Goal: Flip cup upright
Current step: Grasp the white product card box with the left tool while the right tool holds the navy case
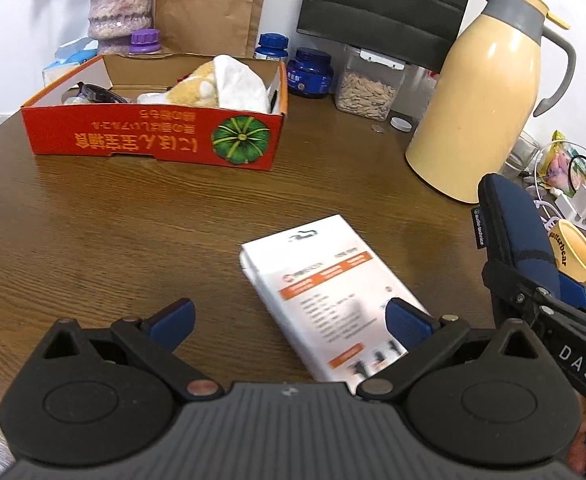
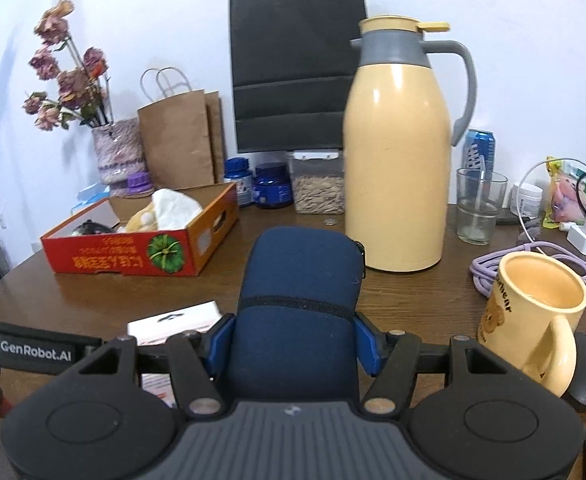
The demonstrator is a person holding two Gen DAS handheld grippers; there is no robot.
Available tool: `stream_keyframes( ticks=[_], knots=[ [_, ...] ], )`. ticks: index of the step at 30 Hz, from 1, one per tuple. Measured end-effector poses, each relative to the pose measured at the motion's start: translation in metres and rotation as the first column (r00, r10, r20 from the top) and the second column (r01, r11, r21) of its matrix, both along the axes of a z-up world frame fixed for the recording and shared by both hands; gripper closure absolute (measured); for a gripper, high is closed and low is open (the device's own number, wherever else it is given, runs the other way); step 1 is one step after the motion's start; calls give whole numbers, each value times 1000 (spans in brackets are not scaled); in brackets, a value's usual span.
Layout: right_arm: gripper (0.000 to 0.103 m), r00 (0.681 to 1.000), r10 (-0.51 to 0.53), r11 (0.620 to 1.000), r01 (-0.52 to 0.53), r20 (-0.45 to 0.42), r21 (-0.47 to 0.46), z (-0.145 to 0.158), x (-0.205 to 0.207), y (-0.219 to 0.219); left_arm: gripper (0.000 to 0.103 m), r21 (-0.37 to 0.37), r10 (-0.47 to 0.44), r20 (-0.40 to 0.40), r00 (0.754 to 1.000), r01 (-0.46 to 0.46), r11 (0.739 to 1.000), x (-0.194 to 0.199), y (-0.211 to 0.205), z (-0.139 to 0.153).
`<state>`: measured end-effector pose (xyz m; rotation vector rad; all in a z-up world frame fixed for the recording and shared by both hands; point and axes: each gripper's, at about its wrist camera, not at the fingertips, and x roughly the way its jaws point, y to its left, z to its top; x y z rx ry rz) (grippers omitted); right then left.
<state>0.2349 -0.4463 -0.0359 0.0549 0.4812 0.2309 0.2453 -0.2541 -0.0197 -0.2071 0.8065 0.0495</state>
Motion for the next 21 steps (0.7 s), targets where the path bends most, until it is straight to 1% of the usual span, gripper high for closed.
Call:
stream_keyframes(
  ticks=[4,10,13,18,21],
  knots=[
    [43,1000,-16,1000,16,5,20,-4,10,-10,0,-6,28,-12,1000,-28,1000,10,-14,-5],
    [43,999,-39,999,39,19,-4,-7,20,-15,0,-26,94,-27,995,-95,995,23,-26,-10],
    [43,999,-49,999,49,22,5,-8,21,-23,0,-16,112,-28,993,-113,994,28,-34,-13],
    [43,995,-92,996,92,48,-4,-9,17,-36,0,-22,146,-41,988,-147,989,37,-45,-18],
    [43,994,-103,995,103,43,14,-12,17,-44,0,-3,158,-45,986,-158,987,41,-52,-21]
  ],
)
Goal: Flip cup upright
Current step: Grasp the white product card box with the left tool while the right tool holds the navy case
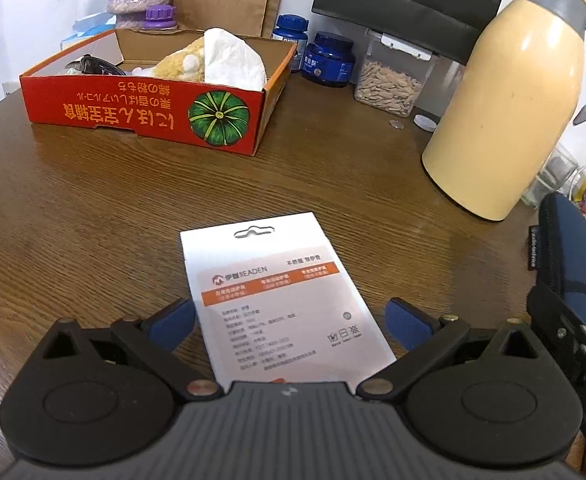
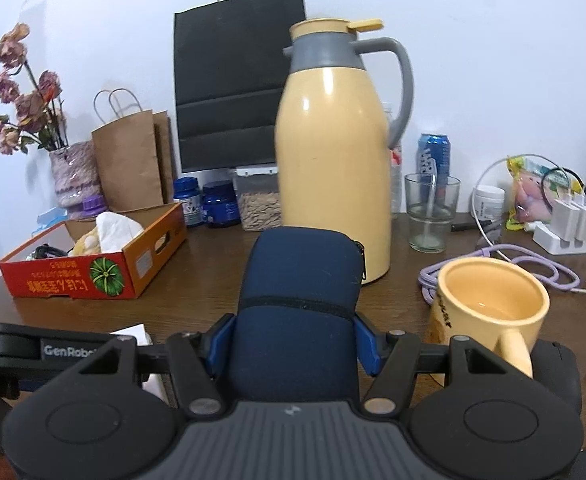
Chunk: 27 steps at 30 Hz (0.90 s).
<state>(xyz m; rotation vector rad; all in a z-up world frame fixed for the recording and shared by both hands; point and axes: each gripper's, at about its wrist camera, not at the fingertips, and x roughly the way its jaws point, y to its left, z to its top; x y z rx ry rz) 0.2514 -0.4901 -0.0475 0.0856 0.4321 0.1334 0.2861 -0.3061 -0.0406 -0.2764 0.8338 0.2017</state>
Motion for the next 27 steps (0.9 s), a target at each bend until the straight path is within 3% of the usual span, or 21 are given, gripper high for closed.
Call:
stream_keyframes(
  ticks=[11,27],
  knots=[
    [43,1000,-2,1000,2,17,1,-5,-6,-5,0,96,35,-5,999,-35,995,5,-20,-9],
    [43,999,-19,1000,19,27,17,-4,-9,-9,0,100,53,-45,998,-48,994,17,-29,-9]
  ],
)
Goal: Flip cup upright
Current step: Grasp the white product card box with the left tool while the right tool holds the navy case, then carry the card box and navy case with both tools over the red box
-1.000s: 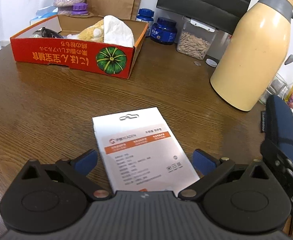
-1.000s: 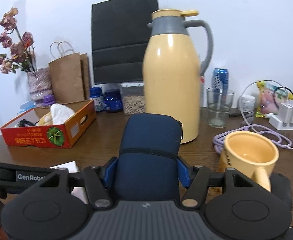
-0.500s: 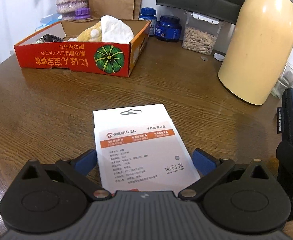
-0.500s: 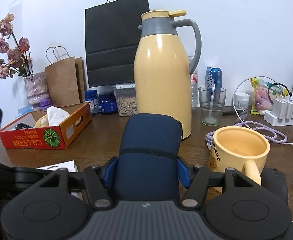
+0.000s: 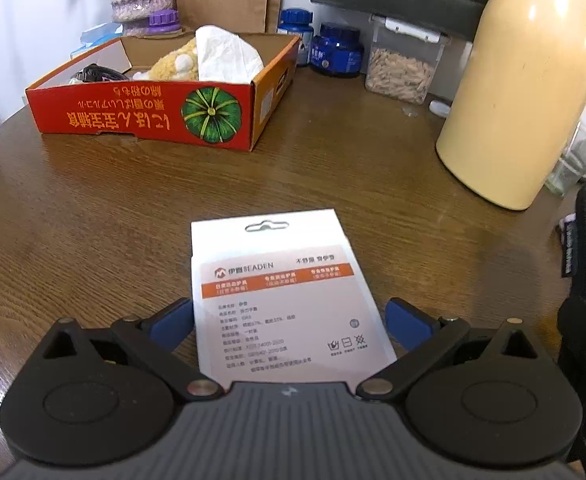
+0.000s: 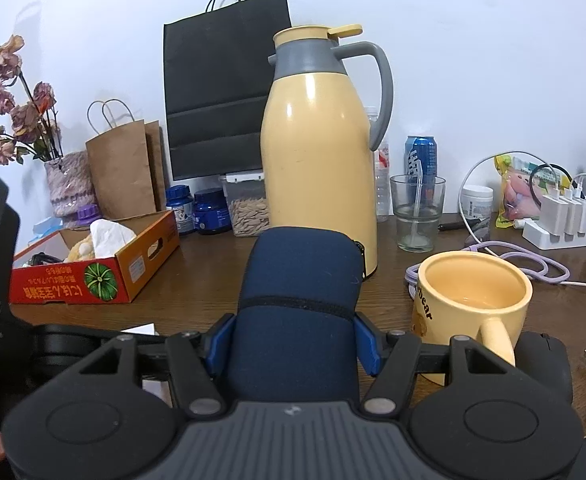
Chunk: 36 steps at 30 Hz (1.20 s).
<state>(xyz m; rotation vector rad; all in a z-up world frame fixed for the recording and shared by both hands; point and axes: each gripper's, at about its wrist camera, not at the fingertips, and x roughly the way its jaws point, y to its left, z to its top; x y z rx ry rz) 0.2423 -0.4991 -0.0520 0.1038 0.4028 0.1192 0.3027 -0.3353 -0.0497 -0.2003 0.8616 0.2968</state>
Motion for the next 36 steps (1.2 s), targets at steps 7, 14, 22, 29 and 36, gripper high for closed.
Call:
stream_keyframes(
  ticks=[7,14,22,29,36],
  knots=[
    [42,1000,-8,1000,8,2,13,0,-1,-4,0,49,-14,-25,1000,15,999,2,-3,-11],
    [42,1000,-2,1000,2,1,19,-1,-1,-5,2,64,-90,1,996,90,994,-9,3,-13],
    [42,1000,20,1000,-20,16,6,-4,-3,2,3,38,-156,29,987,155,987,-17,25,-9],
    [42,999,15,1000,-15,31,-11,-7,-8,15,3,46,-172,81,982,169,985,-27,51,3],
    [42,999,24,1000,-24,21,-7,-7,-15,44,3,36,-175,105,979,172,985,-34,86,16]
  ],
)
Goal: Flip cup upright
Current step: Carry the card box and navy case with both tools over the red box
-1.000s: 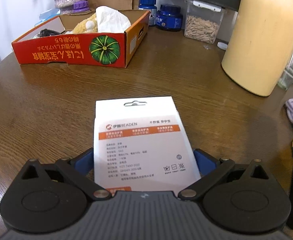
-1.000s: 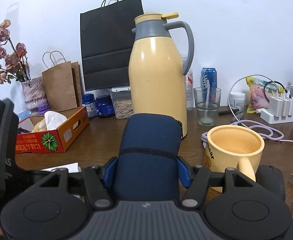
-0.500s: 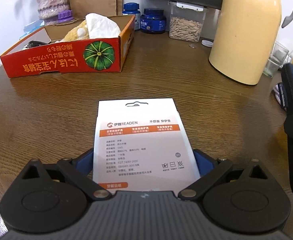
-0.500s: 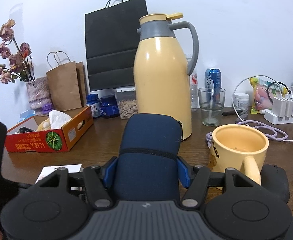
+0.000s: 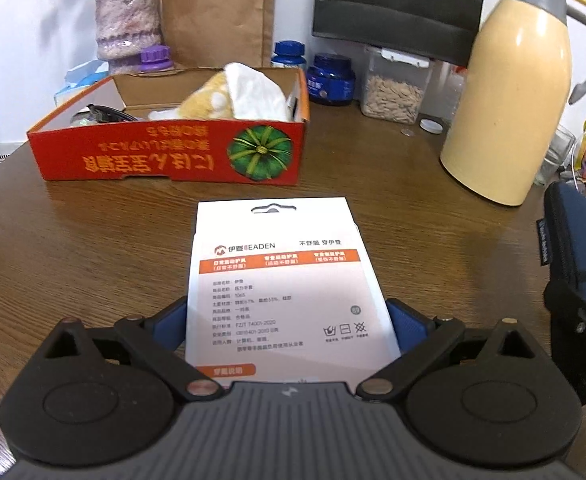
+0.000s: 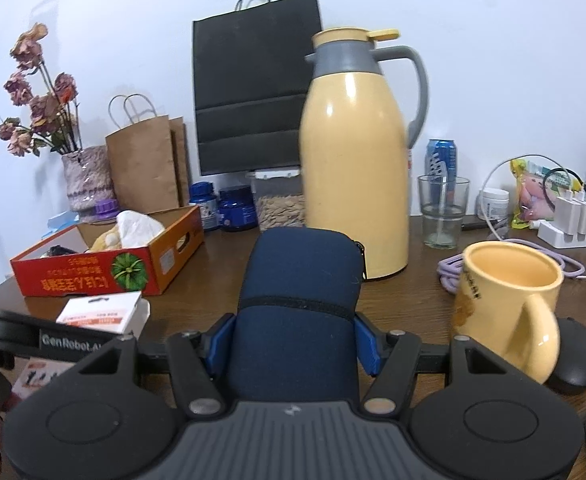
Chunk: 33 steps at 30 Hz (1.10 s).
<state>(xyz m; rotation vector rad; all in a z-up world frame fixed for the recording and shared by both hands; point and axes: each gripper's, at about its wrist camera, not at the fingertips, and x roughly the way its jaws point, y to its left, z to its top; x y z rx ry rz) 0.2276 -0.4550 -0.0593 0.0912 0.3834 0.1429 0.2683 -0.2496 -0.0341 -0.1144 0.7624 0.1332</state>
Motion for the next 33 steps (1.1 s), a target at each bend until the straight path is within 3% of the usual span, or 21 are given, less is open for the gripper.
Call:
stream_keyframes(
  ticks=[16,33],
  knots=[
    [42,998,58,998,-58,-37,-8,6,7,90,2,-19,24,75,997,-23,1000,-7,84,30],
    [42,990,136,990,-137,-33,-25,30,46,195,2,-63,59,118,991,-52,997,17,189,52]
  ],
)
